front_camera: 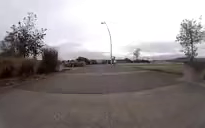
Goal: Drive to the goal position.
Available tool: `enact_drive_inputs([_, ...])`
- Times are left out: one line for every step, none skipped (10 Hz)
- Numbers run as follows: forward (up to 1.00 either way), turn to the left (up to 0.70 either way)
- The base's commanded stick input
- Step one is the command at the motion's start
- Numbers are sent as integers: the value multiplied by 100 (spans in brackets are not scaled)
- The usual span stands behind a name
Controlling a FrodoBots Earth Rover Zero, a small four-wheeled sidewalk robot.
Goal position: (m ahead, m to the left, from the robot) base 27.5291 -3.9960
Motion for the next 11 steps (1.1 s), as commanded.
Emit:
enact_drive_inputs([100,0])
enact_drive_inputs([100,0])
enact_drive_inputs([100,0])
enact_drive_inputs([100,0])
enact_drive_inputs([100,0])
enact_drive_inputs([100,0])
enact_drive_inputs([100,0])
enact_drive_inputs([100,0])
enact_drive_inputs([100,0])
enact_drive_inputs([100,0])
enact_drive_inputs([100,0])
